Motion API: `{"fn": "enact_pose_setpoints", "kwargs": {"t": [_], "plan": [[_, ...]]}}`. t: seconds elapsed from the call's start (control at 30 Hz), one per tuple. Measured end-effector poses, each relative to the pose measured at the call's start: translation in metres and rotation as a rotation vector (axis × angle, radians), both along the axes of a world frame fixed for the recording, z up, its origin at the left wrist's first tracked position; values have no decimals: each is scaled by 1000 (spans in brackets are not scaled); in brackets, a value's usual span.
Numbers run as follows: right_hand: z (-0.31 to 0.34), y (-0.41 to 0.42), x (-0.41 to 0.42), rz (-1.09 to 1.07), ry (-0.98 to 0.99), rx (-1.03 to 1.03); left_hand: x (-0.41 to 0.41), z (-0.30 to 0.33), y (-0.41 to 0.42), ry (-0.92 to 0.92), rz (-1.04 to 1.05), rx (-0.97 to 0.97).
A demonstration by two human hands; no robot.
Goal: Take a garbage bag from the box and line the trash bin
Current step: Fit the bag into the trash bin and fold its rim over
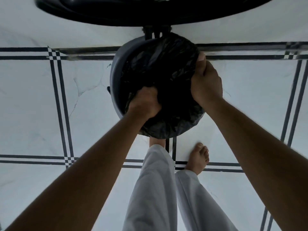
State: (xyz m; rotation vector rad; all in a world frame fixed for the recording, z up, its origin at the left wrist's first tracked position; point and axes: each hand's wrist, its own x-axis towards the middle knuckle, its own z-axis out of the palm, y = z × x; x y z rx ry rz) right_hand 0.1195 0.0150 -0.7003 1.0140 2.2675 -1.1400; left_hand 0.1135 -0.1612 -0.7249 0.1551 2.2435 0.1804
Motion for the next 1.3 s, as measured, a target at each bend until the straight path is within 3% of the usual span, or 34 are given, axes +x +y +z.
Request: {"fn": "enact_pose_setpoints", "kwargs": {"t": [0.13, 0.23, 0.33, 0.47, 0.57, 0.73, 0.87, 0.93, 1.03, 1.1, 1.3], "plan": [[10, 0, -4, 19, -52, -32, 34, 58, -41, 624, -93, 12], [16, 1, -7, 24, -90, -36, 39, 73, -77, 749, 174, -92], [21, 0, -10, 36, -116, -44, 38, 71, -101, 663, 462, 50], [26, -1, -13, 40, -128, -65, 25, 68, -94, 401, 869, 272], [24, 0, -11, 30, -116, -73, 8, 61, -95, 311, 931, 318], [18, -2, -9, 22, -103, -62, -46, 58, -89, 130, 1117, 572], [15, -2, -7, 12, -86, -55, -82, 54, -84, -129, 1070, 402], [16, -3, -6, 10, -76, -61, -84, 51, -89, -305, 1111, 449], [18, -2, -6, -4, -77, -83, -80, 43, -100, -356, 1224, 486], [18, 0, -5, -40, -83, -104, -68, 39, -106, -261, 1256, 467], [30, -11, 32, -422, 51, 12, 24, 37, -120, 413, 1563, 408]]}}
